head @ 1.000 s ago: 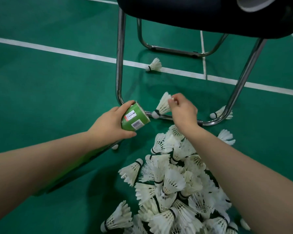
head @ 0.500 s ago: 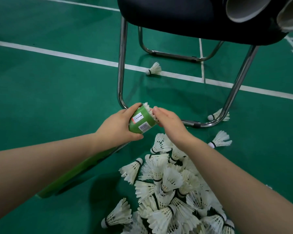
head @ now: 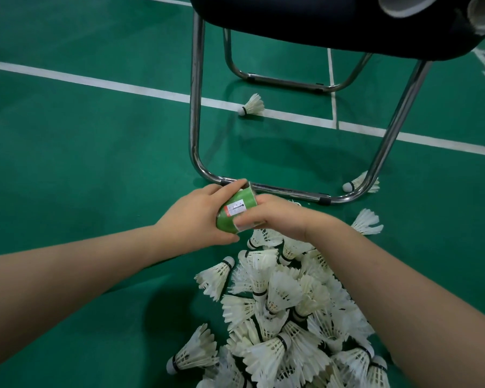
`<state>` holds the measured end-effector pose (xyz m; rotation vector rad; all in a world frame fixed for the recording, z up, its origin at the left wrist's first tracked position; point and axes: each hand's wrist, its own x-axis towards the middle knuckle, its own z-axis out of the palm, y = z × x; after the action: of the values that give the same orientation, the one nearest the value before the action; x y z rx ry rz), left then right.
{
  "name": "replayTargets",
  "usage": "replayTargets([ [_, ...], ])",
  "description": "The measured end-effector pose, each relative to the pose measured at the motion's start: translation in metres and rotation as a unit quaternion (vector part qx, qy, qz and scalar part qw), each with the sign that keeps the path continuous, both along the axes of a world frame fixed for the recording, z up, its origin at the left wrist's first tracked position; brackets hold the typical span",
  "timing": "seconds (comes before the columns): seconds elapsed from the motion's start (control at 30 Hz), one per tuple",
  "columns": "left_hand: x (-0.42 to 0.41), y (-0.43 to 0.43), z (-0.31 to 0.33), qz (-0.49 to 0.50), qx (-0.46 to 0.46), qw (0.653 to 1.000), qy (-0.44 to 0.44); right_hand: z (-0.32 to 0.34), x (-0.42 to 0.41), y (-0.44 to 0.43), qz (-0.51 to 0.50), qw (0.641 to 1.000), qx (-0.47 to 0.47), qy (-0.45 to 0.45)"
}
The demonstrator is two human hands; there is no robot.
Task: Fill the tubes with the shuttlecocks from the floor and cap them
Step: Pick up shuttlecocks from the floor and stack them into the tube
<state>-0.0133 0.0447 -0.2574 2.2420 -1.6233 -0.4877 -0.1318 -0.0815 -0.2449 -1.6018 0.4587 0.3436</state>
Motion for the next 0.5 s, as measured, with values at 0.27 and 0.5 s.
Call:
replayTargets([
  [0.27,0.008,0.001,0.004,0.046,-0.012,0.998,0.038,-0.025,-0.016,-0.038,-0.392,0.908,-0.146,-0.022],
  [0.5,0.013,-0.009,0.005,0.034,-0.002,0.999,0.025,-0.07,-0.06,-0.081,-0.319,0.876,-0.324,0.16],
])
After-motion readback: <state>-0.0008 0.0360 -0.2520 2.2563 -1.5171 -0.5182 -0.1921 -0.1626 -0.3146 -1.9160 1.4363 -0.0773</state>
